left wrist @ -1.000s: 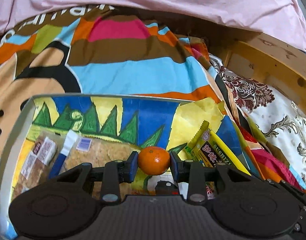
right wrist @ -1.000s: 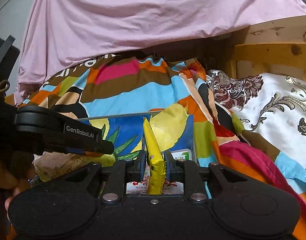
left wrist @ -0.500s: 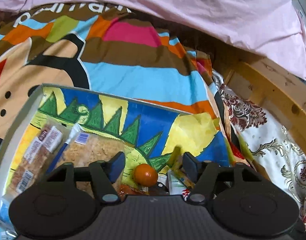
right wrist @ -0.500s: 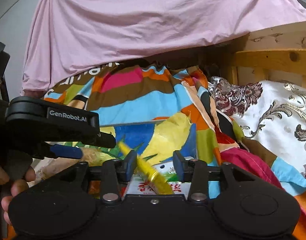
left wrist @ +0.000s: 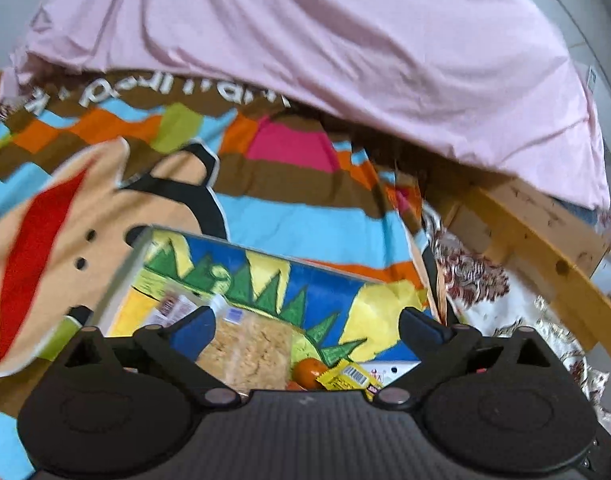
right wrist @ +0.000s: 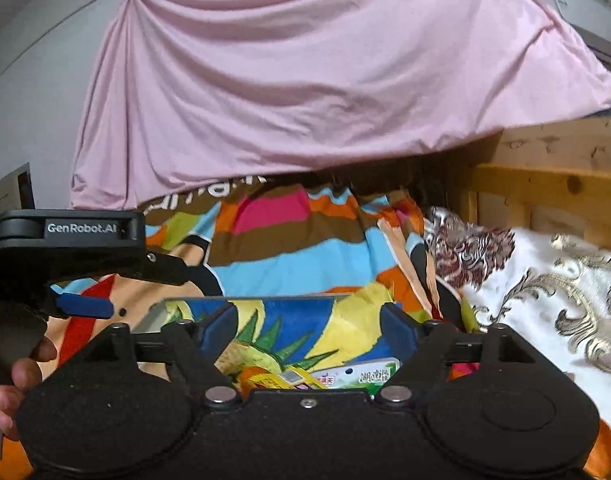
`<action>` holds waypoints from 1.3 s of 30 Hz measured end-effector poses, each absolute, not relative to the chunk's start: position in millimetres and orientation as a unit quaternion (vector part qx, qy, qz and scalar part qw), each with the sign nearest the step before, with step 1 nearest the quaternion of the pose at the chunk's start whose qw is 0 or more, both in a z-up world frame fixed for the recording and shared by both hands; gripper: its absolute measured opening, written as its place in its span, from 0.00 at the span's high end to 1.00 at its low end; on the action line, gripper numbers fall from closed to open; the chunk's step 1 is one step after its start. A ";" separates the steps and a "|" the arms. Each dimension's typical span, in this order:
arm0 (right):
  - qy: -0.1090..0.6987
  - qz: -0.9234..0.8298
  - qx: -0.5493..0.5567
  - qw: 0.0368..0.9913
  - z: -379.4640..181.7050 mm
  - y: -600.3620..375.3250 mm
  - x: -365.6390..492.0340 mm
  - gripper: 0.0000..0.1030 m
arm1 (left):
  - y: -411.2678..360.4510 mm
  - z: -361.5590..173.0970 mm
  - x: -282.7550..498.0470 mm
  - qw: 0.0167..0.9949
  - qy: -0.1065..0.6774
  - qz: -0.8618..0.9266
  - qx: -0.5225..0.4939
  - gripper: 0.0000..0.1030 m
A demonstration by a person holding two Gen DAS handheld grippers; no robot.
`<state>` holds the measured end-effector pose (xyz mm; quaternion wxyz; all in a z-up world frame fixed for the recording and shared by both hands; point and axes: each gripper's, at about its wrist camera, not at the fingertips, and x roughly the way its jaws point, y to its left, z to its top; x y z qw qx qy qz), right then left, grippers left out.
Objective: Organize snacks
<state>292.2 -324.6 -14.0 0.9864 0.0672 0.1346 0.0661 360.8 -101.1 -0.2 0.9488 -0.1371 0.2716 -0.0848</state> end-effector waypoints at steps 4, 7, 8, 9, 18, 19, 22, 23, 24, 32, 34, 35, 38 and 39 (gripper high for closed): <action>0.113 0.060 0.065 0.990 1.4 -321.6 269.5 0.01 | -89.3 14.6 340.2 0.951 0.261 -0.063 -0.155 0.01; 0.105 0.051 0.063 0.991 10.6 -320.9 253.5 0.01 | -82.0 23.2 322.9 0.953 0.254 -0.047 -0.159 0.01; 0.103 0.050 0.066 0.991 12.7 -321.1 248.7 0.01 | -79.7 25.8 316.8 0.954 0.252 -0.042 -0.159 0.01; 0.102 0.051 0.070 0.991 15.0 -321.9 242.5 0.01 | -77.3 28.6 309.9 0.955 0.249 -0.037 -0.158 0.01; 0.099 0.047 0.083 0.990 27.0 -319.9 194.3 0.01 | -62.7 37.9 248.4 0.966 0.226 -0.021 -0.124 0.01; 0.100 0.048 0.083 0.990 27.3 -319.4 189.5 0.01 | -61.7 37.6 242.1 0.968 0.223 -0.020 -0.116 0.01; 0.105 0.051 0.074 0.990 26.0 -315.7 174.0 0.01 | -58.2 35.6 221.1 0.973 0.214 -0.018 -0.091 0.01; 0.107 0.052 0.069 0.991 25.3 -313.8 168.9 0.01 | -57.2 34.7 215.2 0.974 0.211 -0.016 -0.084 0.01; 0.109 0.053 0.063 0.991 24.5 -311.5 163.3 0.01 | -55.7 33.9 210.0 0.975 0.209 -0.015 -0.079 0.01; 0.131 0.065 0.036 0.989 13.9 -297.7 127.7 0.01 | -43.6 21.2 174.7 0.979 0.197 -0.007 -0.043 0.01; 0.140 0.068 0.030 0.987 8.6 -295.2 122.5 0.01 | -41.1 17.7 169.9 0.980 0.196 -0.005 -0.036 0.01; 0.145 0.068 0.027 0.987 6.4 -294.1 121.1 0.01 | -40.4 16.2 168.4 0.980 0.196 -0.005 -0.033 0.00; 0.158 0.068 0.021 0.985 1.1 -291.8 118.1 0.01 | -37.8 9.8 164.2 0.980 0.198 -0.004 -0.026 0.01; 0.160 0.067 0.021 0.985 0.1 -291.5 117.0 0.01 | -37.1 7.9 162.9 0.980 0.198 -0.004 -0.023 0.01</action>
